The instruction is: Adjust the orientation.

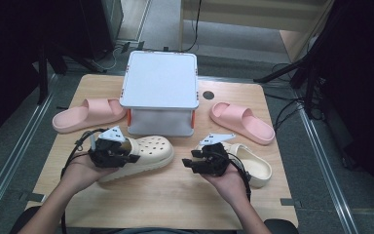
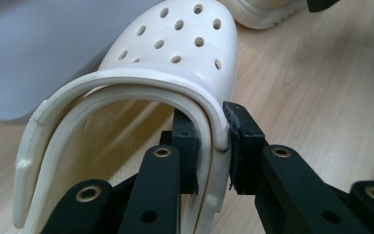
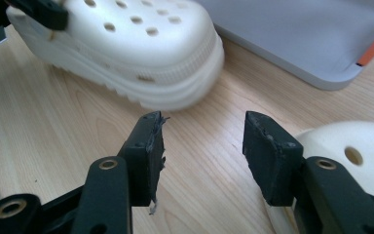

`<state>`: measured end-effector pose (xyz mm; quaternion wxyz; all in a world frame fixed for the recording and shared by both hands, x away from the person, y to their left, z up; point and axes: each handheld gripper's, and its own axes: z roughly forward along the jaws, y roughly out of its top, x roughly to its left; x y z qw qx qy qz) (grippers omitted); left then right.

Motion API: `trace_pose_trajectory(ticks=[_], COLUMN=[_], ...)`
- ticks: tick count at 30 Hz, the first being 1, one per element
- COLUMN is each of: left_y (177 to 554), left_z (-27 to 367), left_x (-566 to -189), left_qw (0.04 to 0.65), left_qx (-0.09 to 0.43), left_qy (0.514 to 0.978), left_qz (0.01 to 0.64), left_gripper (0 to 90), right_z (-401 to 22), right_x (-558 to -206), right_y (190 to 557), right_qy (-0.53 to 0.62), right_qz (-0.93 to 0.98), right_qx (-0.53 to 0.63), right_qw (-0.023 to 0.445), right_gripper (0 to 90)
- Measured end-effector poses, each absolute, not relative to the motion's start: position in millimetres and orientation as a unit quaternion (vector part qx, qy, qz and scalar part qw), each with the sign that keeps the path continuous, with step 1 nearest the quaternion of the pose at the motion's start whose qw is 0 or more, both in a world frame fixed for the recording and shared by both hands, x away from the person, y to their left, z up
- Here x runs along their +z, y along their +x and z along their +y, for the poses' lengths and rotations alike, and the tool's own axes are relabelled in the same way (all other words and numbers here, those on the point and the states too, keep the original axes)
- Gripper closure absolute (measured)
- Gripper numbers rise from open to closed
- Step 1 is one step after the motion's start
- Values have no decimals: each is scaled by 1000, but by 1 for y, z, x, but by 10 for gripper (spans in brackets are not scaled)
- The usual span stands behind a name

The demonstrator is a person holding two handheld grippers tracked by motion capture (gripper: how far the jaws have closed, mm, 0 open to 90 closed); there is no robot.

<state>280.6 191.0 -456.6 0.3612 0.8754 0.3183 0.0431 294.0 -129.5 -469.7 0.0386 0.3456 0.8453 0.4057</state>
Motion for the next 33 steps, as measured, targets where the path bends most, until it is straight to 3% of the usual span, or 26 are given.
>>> trace_pose_trajectory(ticks=[10, 14, 23, 26, 33], left_y=[284, 281, 276, 276, 285], left_z=[174, 178, 198, 208, 228], left_x=[-465, -462, -447, -442, -443], left_qw=[352, 359, 378, 385, 381], left_qx=[27, 21, 14, 16, 29], left_qy=[885, 885, 877, 872, 867], left_qz=[302, 296, 297, 303, 319], left_gripper=[744, 636, 572, 585, 771], right_z=[-133, -129, -125, -123, -115], right_x=[-471, -471, -471, -472, -474], right_y=[287, 287, 287, 286, 284], right_qy=[352, 357, 353, 350, 347], right_qz=[839, 835, 836, 837, 837], right_qx=[412, 417, 418, 417, 421], right_qw=[49, 40, 39, 40, 36], right_gripper=[507, 521, 535, 542, 574])
